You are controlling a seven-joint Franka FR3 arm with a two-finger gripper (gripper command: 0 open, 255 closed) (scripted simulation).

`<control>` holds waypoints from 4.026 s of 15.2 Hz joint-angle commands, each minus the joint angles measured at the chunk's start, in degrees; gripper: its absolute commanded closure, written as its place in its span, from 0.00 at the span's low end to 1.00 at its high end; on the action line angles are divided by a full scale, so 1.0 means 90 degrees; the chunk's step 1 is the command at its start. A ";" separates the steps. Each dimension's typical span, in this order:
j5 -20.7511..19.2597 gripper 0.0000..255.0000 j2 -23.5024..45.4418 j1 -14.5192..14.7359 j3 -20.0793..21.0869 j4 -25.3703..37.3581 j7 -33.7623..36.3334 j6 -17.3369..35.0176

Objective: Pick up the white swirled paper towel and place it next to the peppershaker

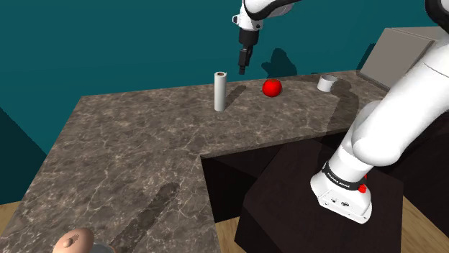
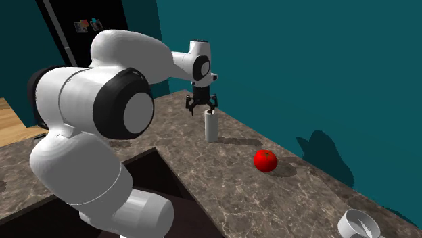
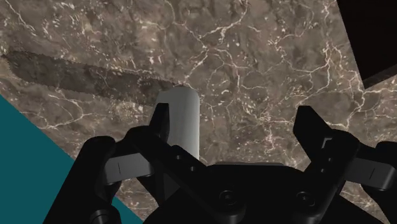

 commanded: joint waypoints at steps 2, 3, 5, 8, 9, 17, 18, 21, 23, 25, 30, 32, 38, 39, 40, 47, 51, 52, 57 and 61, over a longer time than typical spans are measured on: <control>0.0050 0.00 0.0690 0.0039 -0.0017 0.0523 -0.0301 0.0254; 0.0071 0.00 0.0921 0.0047 -0.0017 0.0705 -0.0398 0.0331; 0.0113 0.00 0.1386 0.0057 -0.0009 0.1094 -0.0586 0.0462; 0.0172 0.00 0.2090 0.0057 0.0026 0.1744 -0.0853 0.0600; 0.0190 0.00 0.2328 0.0054 0.0042 0.1980 -0.0937 0.0630; 0.0246 0.00 0.2926 0.0034 0.0084 0.2152 -0.1092 0.1104; 0.0252 0.00 0.2962 0.0032 0.0086 0.2116 -0.1095 0.1176; 0.0255 0.00 0.2983 0.0031 0.0087 0.2096 -0.1098 0.1218; 0.0255 0.00 0.2984 0.0031 0.0087 0.2096 -0.1098 0.1218; 0.0255 0.00 0.2984 0.0031 0.0087 0.2096 -0.1098 0.1218; 0.0255 1.00 0.2980 0.0030 0.0086 0.2090 -0.1099 0.1220; 0.0255 1.00 0.2980 0.0029 0.0086 0.2091 -0.1100 0.1218; 0.0245 1.00 0.2926 0.0032 0.0084 0.2190 -0.1093 0.1066; 0.0241 1.00 0.2902 0.0033 0.0082 0.2243 -0.1091 0.0989; 0.0237 1.00 0.2875 0.0034 0.0081 0.2292 -0.1088 0.0913; 0.0214 1.00 0.2737 0.0036 0.0072 0.2706 -0.1077 0.0363; 0.0205 1.00 0.2686 0.0035 0.0069 0.2979 -0.1074 0.0039; 0.0204 1.00 0.2677 0.0034 0.0068 0.3052 -0.1073 -0.0043; 0.0199 1.00 0.2652 0.0030 0.0064 0.3446 -0.1072 -0.0461; 0.0200 1.00 0.2660 0.0024 0.0061 0.3800 -0.1073 -0.0807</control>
